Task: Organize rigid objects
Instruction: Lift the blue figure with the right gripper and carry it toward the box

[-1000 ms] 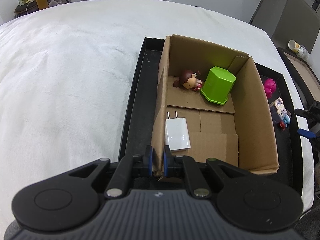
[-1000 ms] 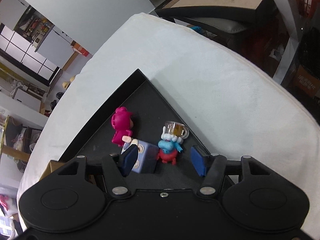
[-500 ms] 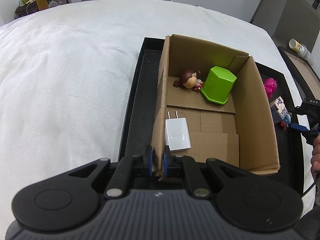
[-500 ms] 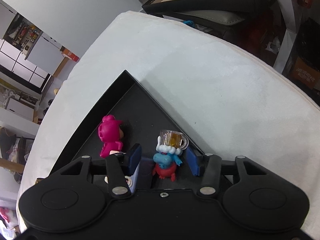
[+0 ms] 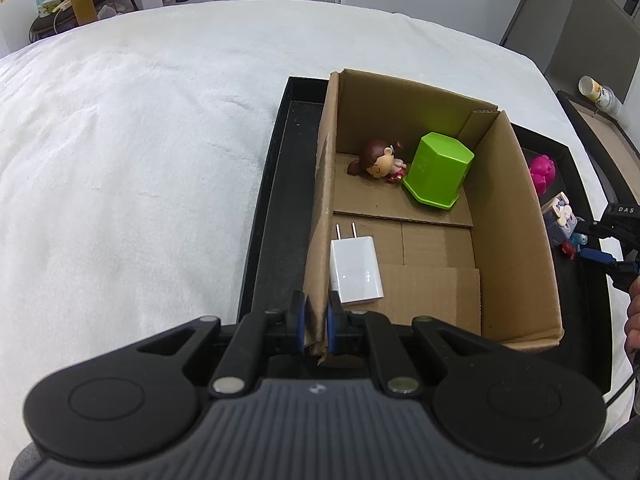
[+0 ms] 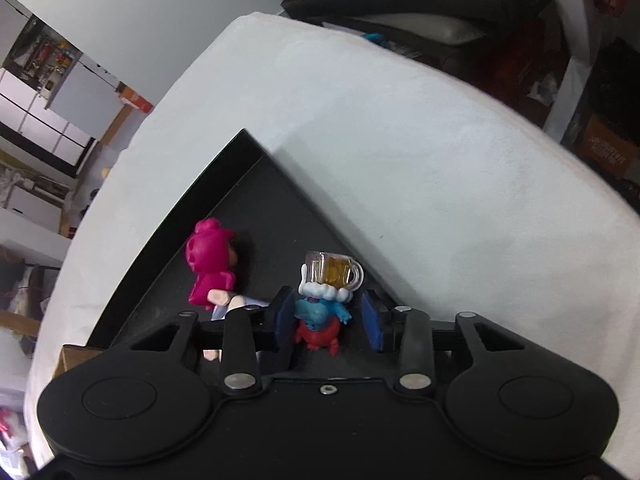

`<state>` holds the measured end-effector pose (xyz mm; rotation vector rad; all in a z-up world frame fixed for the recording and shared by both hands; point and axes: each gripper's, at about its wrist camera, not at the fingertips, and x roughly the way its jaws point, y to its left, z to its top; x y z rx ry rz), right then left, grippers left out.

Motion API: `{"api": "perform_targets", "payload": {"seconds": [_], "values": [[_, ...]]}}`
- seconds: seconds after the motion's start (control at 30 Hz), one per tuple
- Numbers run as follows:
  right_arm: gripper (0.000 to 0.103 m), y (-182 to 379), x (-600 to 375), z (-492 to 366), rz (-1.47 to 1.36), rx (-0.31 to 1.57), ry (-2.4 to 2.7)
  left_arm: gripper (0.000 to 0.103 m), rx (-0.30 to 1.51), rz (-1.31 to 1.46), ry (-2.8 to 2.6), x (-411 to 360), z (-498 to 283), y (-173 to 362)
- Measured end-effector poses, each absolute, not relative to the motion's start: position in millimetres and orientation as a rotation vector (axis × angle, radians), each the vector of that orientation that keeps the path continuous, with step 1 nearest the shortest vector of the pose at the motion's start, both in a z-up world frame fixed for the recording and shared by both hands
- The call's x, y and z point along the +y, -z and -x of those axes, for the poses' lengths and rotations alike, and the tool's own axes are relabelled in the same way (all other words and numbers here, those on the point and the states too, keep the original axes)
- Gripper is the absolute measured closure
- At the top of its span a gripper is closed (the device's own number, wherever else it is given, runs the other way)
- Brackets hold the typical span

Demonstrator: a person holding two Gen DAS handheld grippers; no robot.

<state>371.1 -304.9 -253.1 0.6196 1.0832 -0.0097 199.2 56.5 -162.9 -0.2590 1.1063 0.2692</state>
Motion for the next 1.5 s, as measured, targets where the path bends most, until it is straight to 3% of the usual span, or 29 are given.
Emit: {"api": "perform_targets", "payload": {"seconds": [0.1, 0.7, 0.77, 1.5], "values": [[0.072, 253, -302, -371, -0.597, 1.082, -0.014, 0.094, 1.103, 0.26, -0.274, 56, -199, 163], [0.073, 248, -303, -343, -0.567, 1.257, -0.06, 0.093, 1.097, 0.265, -0.266, 57, -198, 163], [0.078, 246, -300, -340, -0.556, 1.263, -0.075, 0.093, 1.096, 0.267, -0.265, 58, -197, 163], [0.073, 247, -263, -331, -0.339, 1.289, -0.165, 0.093, 1.088, 0.278, -0.255, 59, -195, 162]]}}
